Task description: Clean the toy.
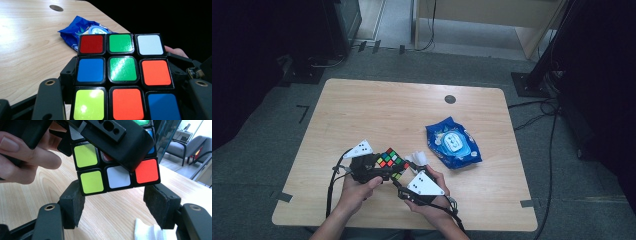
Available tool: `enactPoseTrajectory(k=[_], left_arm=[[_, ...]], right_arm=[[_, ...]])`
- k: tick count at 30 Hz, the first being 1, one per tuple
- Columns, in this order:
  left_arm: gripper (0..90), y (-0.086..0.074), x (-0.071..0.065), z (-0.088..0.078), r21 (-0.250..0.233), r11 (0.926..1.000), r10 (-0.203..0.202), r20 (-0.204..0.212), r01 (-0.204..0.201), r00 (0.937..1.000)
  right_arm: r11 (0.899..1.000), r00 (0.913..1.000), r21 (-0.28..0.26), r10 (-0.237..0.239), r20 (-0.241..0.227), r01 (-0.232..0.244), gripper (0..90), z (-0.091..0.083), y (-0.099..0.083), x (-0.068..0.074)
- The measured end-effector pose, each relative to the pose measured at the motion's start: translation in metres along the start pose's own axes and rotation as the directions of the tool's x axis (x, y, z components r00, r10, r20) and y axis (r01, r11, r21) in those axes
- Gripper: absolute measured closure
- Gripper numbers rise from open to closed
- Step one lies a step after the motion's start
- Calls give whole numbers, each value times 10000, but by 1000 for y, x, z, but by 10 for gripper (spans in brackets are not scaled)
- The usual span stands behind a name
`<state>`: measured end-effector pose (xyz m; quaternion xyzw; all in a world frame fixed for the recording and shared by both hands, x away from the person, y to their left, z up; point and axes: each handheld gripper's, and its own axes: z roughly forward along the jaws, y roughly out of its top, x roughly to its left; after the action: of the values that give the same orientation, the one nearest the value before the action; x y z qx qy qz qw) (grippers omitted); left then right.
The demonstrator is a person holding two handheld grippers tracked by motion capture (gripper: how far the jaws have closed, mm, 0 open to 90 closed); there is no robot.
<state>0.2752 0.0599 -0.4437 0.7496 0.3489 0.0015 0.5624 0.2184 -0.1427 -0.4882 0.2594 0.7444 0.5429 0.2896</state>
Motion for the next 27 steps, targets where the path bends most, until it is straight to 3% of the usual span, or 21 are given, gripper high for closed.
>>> enactPoseTrajectory(k=[4,7,9,11,13,17,20,27], left_arm=[[336,-1,-2,1,73,9999,73,-280,-71,9996],[336,-1,-1,2,71,9999,-103,7,103,9999],[336,-1,-2,4,225,9997,21,77,-23,10000],[335,-2,-4,4,229,9996,149,38,-150,9999],[334,-1,-3,4,204,9998,77,122,-80,9999],[325,0,-3,2,228,9993,290,273,-297,9992],[314,1,-4,0,141,9982,576,278,-580,9980],[264,6,-4,-12,-458,9945,959,234,-947,9951]], right_arm=[[9999,9998,85,134,120,-135,345,2,-2,2],[9998,9998,220,-11,207,7,310,5,-2,4],[9996,9995,264,-61,310,53,292,7,-2,7],[9997,9985,264,-20,542,6,336,7,-2,8],[9997,9990,244,85,439,-96,345,6,-2,6],[9995,9986,287,-168,503,154,350,4,0,6],[9994,9985,246,-272,482,260,351,3,3,7],[9991,9997,435,1,224,-11,353,2,3,3]])
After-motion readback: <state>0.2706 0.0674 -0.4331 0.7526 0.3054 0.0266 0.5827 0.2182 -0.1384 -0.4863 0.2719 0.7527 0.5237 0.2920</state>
